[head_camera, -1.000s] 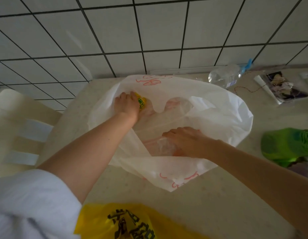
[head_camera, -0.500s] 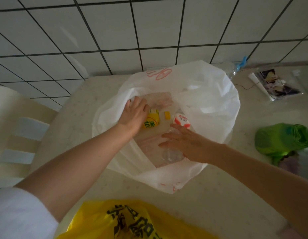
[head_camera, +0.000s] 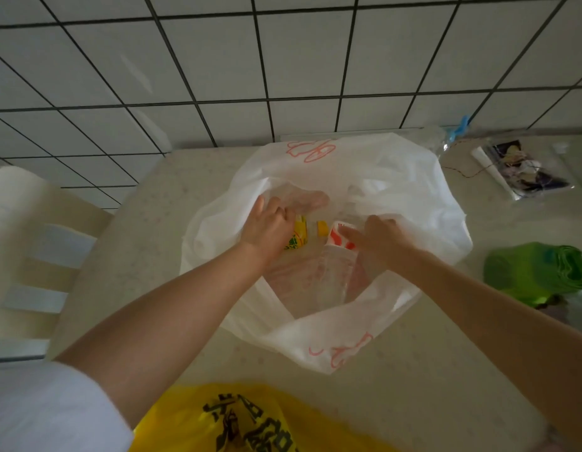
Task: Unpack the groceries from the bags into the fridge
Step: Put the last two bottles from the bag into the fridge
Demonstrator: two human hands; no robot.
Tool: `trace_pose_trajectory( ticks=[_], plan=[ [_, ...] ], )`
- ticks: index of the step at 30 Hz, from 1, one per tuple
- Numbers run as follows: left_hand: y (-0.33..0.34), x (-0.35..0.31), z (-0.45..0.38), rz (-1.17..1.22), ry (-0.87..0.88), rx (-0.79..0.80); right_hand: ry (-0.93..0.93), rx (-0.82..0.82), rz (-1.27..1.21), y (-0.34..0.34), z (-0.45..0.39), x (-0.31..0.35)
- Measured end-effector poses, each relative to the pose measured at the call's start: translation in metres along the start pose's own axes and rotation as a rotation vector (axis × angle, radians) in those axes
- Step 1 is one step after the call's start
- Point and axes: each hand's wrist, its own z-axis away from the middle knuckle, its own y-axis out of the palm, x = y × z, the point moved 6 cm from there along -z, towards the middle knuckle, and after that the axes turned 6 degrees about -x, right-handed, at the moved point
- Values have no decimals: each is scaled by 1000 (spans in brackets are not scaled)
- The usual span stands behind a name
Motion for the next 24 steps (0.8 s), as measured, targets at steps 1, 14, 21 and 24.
trace_pose_trajectory(
  ticks=[1,14,21,24],
  plan=[
    [0,0,0,-10,3,-27,46,7,-54,5,0,5],
    [-9,21,18,256,-73,-96,222,33,-446,5,9,14],
    [-49,35,49,546,-184,-176,37,-48,-499,-20,60,14],
    [-54,36,62,752,-323,-145,-23,-92,-547,-24,78,17]
  ],
)
